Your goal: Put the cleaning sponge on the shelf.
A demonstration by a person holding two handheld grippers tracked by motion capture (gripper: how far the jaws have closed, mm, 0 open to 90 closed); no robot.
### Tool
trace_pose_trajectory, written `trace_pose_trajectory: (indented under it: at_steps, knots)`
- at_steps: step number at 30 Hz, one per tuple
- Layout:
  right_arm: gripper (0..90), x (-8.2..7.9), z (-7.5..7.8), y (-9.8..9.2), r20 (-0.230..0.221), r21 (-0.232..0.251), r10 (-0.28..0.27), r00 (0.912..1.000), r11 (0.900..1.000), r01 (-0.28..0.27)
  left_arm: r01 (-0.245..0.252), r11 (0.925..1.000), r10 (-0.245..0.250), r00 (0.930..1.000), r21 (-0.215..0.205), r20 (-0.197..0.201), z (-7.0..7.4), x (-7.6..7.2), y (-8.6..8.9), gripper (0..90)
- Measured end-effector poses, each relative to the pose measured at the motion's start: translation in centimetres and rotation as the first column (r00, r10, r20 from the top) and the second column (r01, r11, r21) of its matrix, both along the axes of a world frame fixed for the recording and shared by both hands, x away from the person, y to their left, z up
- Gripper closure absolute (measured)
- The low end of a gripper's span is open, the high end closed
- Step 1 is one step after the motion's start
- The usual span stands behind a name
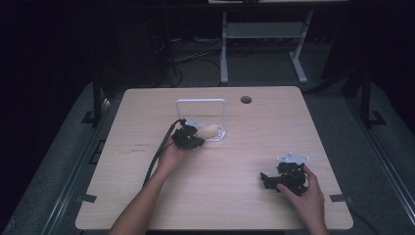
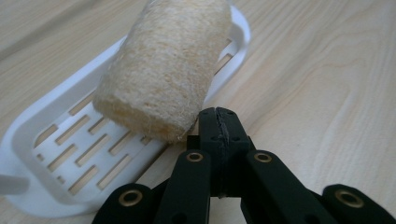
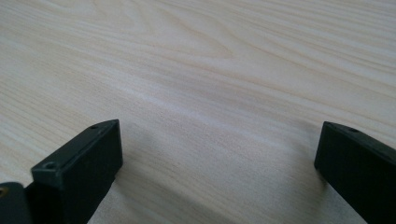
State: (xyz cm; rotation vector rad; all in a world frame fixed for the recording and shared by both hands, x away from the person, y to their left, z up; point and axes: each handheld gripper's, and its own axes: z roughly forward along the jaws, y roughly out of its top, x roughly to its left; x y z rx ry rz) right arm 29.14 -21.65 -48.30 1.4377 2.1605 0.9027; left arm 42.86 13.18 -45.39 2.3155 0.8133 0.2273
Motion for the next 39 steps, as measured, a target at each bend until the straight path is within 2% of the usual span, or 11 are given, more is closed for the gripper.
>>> trace_pose_trajectory:
  at_steps: [1,15,21,28,31,36,39]
  knots:
    - [0.6,0.0,0.0,0.0,0.0,0.0,0.0,1.0,1.0,0.0,-0.014,0.9999,0.014,0.9999,-0.009,-0.001,-0.1,0.0,0.0,90.0]
    - [0.5,0.0,0.0,0.0,0.0,0.0,0.0,1.0,1.0,0.0,-0.049,0.9981,0.048,0.9987,0.037,0.018,-0.3,0.6,1.1,90.0]
    - [0.5,0.0,0.0,0.0,0.0,0.0,0.0,1.0,1.0,0.0,-0.041,0.9988,0.041,0.9991,0.027,0.007,-0.4,0.4,1.2,90.0]
    - [0.5,0.0,0.0,0.0,0.0,0.0,0.0,1.0,1.0,0.0,-0.047,0.9986,0.047,0.9988,-0.022,-0.013,-0.3,-0.4,1.3,89.2]
    - [0.5,0.0,0.0,0.0,0.0,0.0,0.0,1.0,1.0,0.0,-0.044,0.9982,0.044,0.9989,-0.04,-0.017,-0.1,-0.8,1.5,82.0]
    - [0.5,0.0,0.0,0.0,0.0,0.0,0.0,1.0,1.0,0.0,-0.048,0.997,0.047,0.9987,-0.06,-0.019,0.4,-1.4,1.9,61.8]
    - [0.5,0.0,0.0,0.0,0.0,0.0,0.0,1.0,1.0,0.0,-0.049,0.9975,0.049,0.9988,-0.051,-0.004,0.7,-1.7,2.1,53.2]
